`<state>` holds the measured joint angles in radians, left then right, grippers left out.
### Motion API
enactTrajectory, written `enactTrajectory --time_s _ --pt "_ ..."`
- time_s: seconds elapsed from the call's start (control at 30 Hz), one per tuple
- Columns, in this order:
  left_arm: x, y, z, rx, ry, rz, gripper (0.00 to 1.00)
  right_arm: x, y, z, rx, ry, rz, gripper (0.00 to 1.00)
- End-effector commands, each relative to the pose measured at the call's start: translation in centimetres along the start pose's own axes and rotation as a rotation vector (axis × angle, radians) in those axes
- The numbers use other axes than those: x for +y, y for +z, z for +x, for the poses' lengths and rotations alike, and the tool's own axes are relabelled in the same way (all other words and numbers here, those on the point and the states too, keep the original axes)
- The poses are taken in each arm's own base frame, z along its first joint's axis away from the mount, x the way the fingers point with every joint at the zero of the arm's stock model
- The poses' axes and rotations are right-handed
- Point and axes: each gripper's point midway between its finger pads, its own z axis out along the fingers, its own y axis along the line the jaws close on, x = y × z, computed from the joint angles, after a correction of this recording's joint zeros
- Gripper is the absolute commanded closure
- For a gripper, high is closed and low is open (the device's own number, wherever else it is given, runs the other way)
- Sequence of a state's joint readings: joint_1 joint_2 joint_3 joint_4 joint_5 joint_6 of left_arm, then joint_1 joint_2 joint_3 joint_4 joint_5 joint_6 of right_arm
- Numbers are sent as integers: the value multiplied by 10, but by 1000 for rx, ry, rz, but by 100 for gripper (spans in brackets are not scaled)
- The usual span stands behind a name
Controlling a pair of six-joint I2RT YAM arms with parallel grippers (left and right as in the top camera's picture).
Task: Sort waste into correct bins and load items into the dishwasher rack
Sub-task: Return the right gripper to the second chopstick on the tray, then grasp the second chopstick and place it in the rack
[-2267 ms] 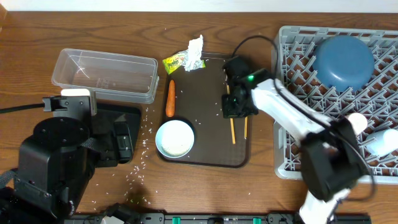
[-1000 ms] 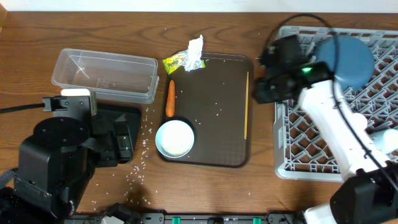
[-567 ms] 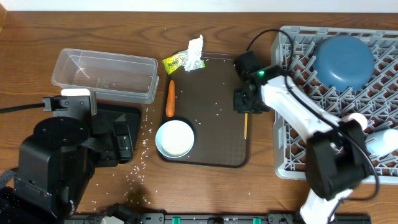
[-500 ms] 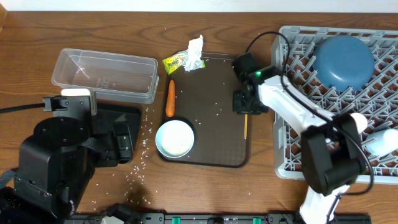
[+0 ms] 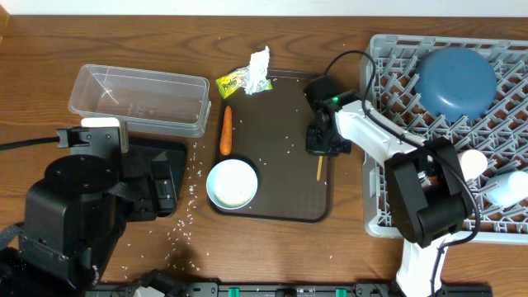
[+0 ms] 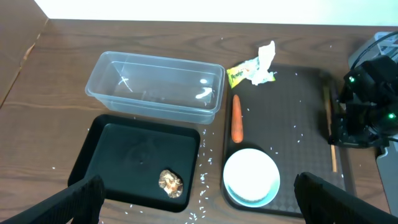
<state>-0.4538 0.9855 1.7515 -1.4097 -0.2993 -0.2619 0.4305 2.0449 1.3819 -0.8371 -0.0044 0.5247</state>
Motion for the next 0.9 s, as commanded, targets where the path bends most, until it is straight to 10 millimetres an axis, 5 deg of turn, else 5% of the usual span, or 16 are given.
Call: enactTrajectory --time_s 0.0,0.17,0.37,0.47,0.6,0.73,0.87 --pt "3 -1 -2 -11 -6 -17 2 10 3 -2 11 -48 -61 99" --pt "3 -1 -2 -11 -6 -17 2 26 -33 -15 -65 -104 -143 99" --pt "3 -1 -2 -11 -6 -17 2 27 -123 -25 -251 -184 -248 99" --pt "3 -1 -2 -11 -6 -17 2 -6 -163 -31 -342 -142 -221 99" --pt "3 -1 -2 -11 -6 -17 2 -70 -190 -35 -389 -48 -147 99" --pt "3 -1 -2 -11 -6 -17 2 -127 -191 -35 -367 37 -92 99" --pt "3 -1 -2 -11 -6 -17 2 -136 -173 -34 -316 -2 -116 99"
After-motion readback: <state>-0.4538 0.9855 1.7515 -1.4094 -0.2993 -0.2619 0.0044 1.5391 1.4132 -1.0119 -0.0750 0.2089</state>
